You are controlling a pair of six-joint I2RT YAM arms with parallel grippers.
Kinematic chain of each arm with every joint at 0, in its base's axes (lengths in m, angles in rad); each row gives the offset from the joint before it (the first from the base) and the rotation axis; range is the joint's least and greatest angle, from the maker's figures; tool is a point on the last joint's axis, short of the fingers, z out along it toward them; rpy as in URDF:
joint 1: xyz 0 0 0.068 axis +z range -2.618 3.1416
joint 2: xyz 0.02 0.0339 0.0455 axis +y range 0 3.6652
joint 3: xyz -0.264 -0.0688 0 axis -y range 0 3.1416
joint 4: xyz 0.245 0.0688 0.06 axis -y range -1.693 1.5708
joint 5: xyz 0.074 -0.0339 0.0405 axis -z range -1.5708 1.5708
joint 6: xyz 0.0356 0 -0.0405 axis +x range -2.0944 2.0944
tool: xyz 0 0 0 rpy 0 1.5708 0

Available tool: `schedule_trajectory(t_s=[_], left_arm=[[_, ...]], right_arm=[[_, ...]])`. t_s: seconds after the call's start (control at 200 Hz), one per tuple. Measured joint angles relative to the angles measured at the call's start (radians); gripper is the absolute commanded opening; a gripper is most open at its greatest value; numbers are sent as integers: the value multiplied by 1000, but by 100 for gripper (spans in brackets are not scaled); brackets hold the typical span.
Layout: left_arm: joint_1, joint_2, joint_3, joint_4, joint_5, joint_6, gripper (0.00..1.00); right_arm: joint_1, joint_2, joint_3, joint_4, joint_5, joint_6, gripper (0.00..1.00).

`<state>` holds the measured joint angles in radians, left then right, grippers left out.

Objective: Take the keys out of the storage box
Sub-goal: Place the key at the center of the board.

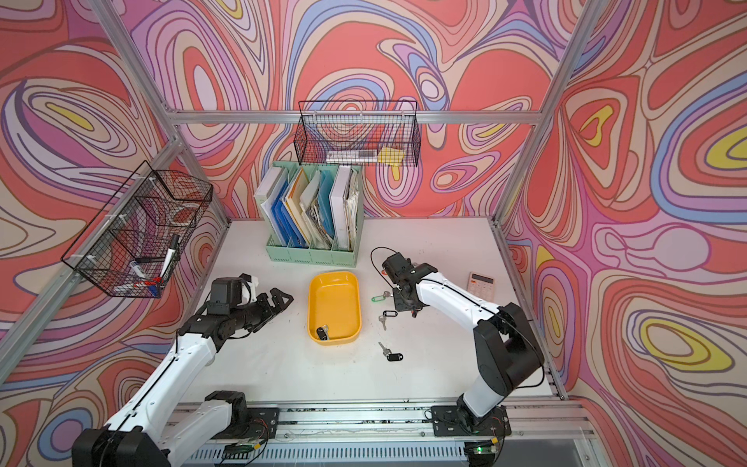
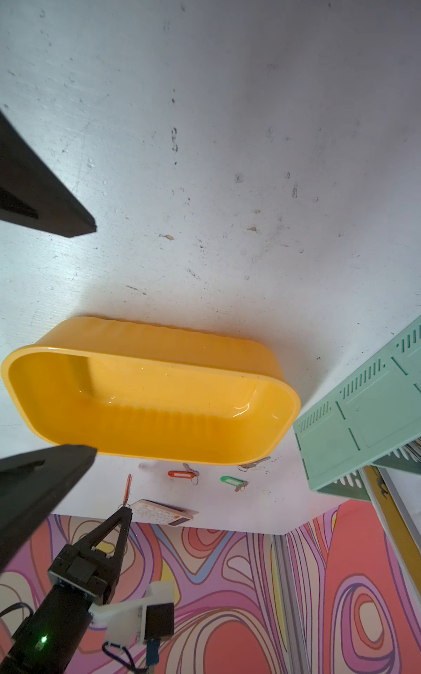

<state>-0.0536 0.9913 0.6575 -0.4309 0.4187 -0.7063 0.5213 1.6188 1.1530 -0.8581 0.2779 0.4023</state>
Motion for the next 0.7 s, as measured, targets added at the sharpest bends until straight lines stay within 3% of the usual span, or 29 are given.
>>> schedule_trajectory(t_s=[0.526,0.701], left_arm=[[0,27,0,0,13,1,93],[0,40,0,0,37,4,87]], right_arm=[[-33,53,-44,80,-13,12,0],[-39,53,-50,91,-8,19,13]])
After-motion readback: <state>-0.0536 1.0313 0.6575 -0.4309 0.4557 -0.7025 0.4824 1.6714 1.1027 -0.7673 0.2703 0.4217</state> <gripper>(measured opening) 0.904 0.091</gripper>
